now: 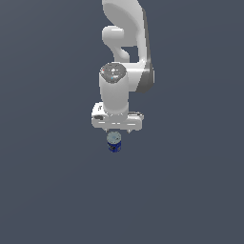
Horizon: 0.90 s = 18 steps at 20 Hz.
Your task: Pick up the object and move it to a goal position.
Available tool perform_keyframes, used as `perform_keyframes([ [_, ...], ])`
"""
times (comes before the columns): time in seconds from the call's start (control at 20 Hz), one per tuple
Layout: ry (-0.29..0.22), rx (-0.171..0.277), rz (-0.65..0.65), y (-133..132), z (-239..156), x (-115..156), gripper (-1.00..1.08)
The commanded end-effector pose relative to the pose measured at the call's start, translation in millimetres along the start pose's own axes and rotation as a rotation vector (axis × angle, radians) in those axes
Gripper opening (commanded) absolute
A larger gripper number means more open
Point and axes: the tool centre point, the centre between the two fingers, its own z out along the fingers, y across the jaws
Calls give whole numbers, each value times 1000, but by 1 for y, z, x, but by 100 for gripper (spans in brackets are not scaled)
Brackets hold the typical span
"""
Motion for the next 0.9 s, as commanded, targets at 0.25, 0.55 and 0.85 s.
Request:
perform_keyframes([
  [0.25, 21, -11, 27, 18, 22, 4, 100],
  [0.55, 20, -12, 28, 19, 24, 4, 100],
  [0.85, 21, -12, 28, 19, 45, 4, 100],
])
